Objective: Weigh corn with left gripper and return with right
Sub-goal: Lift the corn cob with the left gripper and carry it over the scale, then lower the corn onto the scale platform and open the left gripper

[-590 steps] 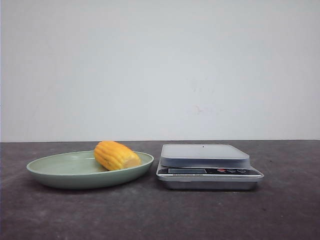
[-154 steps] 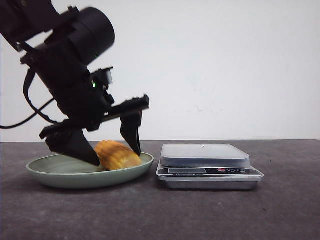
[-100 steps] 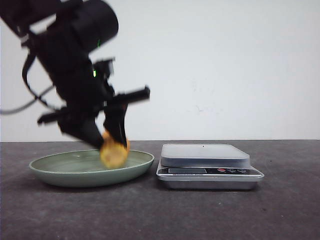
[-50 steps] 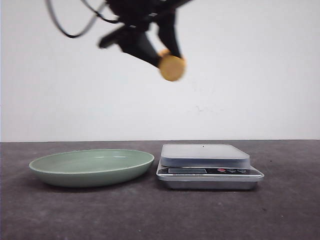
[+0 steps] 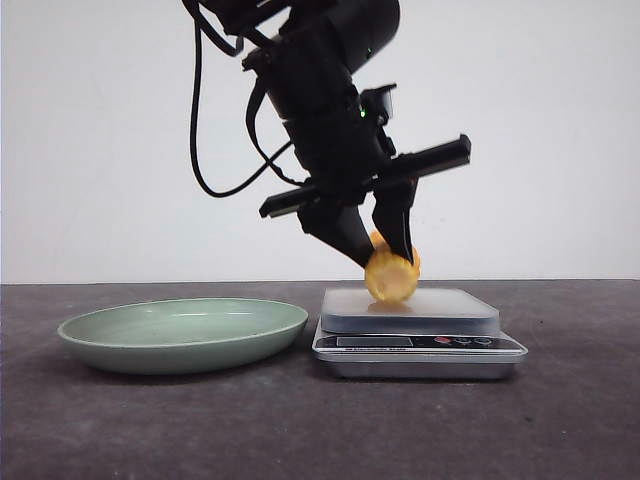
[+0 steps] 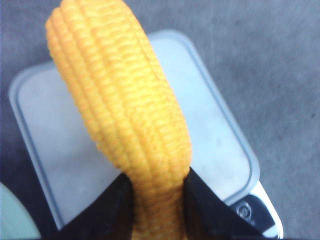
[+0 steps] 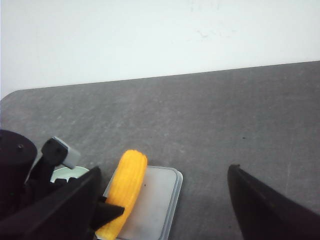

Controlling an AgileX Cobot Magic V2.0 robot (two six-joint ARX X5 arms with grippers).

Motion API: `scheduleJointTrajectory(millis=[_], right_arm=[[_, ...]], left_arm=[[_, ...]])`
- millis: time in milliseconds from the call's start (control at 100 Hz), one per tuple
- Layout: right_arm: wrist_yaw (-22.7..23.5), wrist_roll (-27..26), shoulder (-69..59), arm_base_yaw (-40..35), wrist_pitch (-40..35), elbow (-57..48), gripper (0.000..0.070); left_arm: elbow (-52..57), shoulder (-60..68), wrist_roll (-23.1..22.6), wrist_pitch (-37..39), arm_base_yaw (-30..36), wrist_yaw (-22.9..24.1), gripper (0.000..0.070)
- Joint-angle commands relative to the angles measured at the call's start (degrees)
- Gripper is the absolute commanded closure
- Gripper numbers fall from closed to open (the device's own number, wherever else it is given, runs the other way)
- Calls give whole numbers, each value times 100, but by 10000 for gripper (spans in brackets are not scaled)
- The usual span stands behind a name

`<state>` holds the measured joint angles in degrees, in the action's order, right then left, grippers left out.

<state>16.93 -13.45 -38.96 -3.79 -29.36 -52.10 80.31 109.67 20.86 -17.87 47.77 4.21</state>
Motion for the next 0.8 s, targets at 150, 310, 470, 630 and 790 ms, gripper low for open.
scheduleJointTrajectory(millis=[150,310,470,630,790], right_arm=[[20,44,-13,-22,-114,-116,190],[20,42,-13,-22,-118,-116,190],[20,42,-13,-22,-127,-116,190],[20,42,-13,-22,-184,-116,190],[20,44,-13,-20,-223,-116,190]], left_arm=[[173,149,-26,72,140,-17,459],[173,149,-22,74,149,-15,258],[173,149,-20,98,149,-15,257],[225,146,17,74,149,-15,258],[319,146,24,68,173,-15,258]])
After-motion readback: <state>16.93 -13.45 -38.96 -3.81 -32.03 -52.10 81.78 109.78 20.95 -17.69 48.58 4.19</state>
